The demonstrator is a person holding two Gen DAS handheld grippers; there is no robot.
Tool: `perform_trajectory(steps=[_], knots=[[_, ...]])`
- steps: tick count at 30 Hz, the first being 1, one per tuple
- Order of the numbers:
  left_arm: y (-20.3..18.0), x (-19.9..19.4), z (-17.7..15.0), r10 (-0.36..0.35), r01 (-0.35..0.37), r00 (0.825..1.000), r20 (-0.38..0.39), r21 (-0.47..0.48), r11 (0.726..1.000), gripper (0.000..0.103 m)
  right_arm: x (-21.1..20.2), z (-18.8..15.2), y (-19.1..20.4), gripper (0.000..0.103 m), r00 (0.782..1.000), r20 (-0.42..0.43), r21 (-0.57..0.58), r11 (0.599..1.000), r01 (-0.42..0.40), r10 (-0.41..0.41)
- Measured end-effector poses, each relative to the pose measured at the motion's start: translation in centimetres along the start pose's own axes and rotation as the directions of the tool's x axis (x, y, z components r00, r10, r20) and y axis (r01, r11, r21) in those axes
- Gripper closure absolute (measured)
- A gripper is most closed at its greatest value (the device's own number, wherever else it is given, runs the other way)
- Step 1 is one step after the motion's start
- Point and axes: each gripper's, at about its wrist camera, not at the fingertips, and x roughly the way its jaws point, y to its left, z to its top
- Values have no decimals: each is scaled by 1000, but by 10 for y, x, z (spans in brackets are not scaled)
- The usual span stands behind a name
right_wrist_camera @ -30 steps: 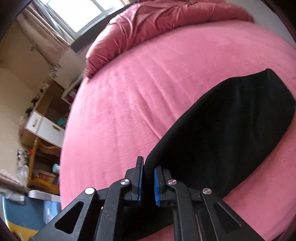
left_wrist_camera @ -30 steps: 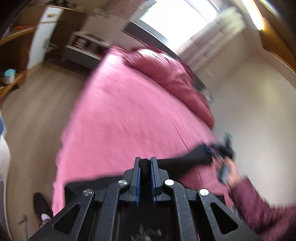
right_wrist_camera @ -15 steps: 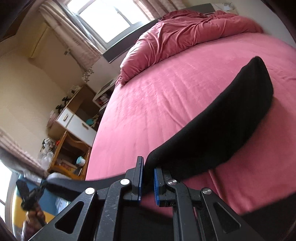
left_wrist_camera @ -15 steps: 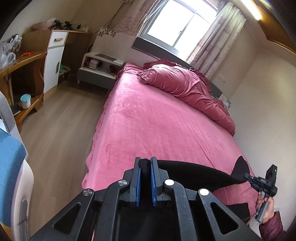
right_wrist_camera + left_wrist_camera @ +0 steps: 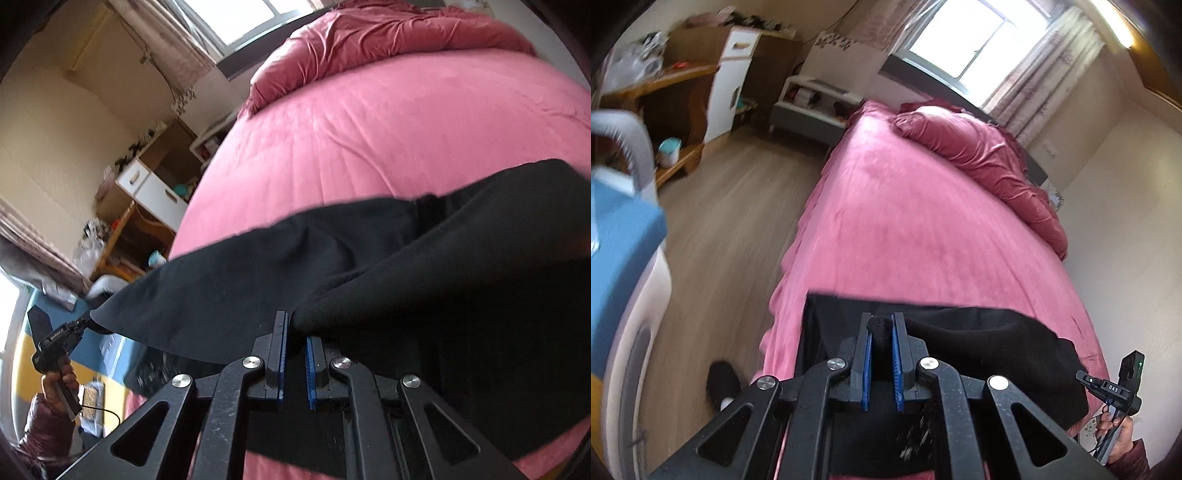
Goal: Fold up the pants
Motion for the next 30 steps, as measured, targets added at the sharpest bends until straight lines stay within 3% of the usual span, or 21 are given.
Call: perform_trajectory(steps=[10,19,20,21,22,24,30], knots=[[37,17,-58,50,-62,993,-108,-114,991,94,13,-50,-13,95,992,-114,-35,998,57,-60],[48,13,-61,13,-38,993,-117,-212,976,91,19,-64,-23,95,982,-163,-44,995,86,-92],[48,11,-60,-4,-25,992,-123,-230,973,86,19,-60,-20,95,983,-160,-46,995,84,-91],[51,10,-60,-17,-15,992,-126,-251,968,76,16,-59,-19,95,984,-153,-50,995,81,-88],[54,8,-60,-20,-16,992,-128,-274,962,73,10,-57,-15,95,986,-143,-55,995,79,-86],[64,0,-60,-4,-36,992,-124,-320,947,72,3,-56,-15,95,988,-133,-63,995,75,-83],[77,-15,-70,-84,27,991,-103,-462,886,72,13,-65,-24,95,981,-164,-39,994,98,-103]])
